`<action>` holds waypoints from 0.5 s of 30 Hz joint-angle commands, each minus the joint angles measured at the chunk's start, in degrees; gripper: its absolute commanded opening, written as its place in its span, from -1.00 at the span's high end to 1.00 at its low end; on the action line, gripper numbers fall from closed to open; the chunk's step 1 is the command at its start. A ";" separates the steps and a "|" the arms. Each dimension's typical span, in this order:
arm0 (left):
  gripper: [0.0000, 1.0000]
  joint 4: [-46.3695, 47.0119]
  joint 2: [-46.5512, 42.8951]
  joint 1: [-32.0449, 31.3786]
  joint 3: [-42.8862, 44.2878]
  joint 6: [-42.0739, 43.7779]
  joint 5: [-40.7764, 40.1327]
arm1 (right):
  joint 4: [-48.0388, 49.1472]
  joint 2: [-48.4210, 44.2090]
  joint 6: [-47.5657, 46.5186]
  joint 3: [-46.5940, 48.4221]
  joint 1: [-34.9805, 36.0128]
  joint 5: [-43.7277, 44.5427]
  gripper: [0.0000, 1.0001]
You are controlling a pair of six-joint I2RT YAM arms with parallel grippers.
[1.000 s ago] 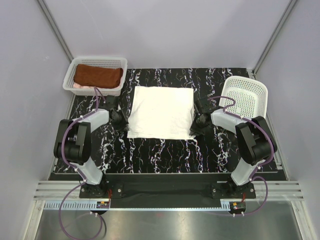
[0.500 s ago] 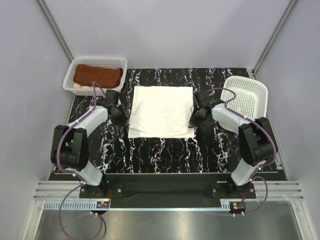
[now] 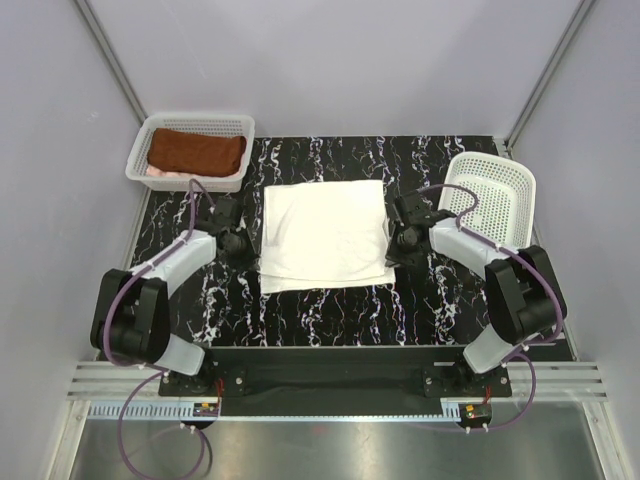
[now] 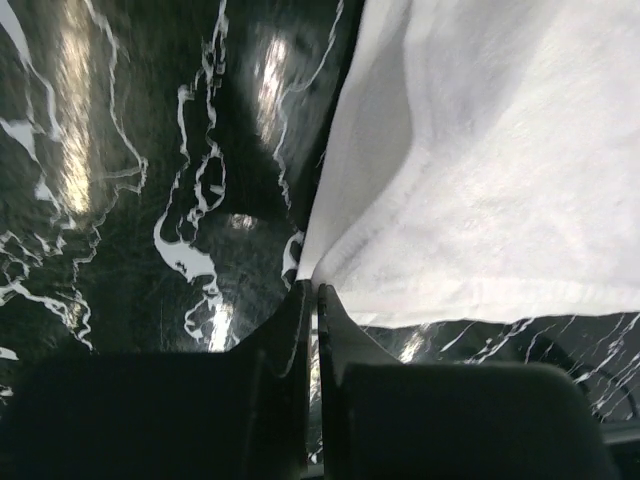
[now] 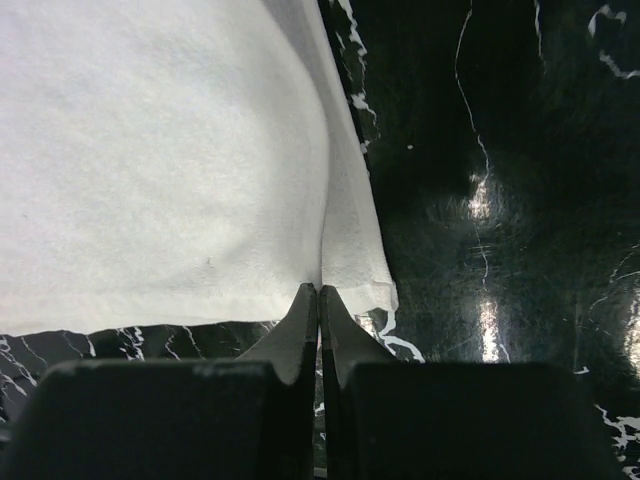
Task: Fold and stack the towels
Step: Fold the towel
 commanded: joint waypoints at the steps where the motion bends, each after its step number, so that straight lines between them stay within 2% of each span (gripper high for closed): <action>1: 1.00 -2.06 -1.01 0.31 8.15 2.19 -5.31 | -3.66 -1.50 -2.49 7.70 0.44 5.26 1.00; 4: 1.00 -3.47 -2.94 0.14 8.71 1.67 -4.80 | -7.10 -2.90 -3.20 10.35 0.35 7.38 1.00; 9: 1.00 -0.94 -5.67 0.22 1.51 0.88 -2.59 | -5.10 -6.59 -2.76 2.89 0.27 5.63 1.00; 15: 1.00 5.39 -5.32 -0.13 -8.24 -0.97 1.27 | 0.70 -4.58 -2.59 -4.59 0.35 3.95 1.00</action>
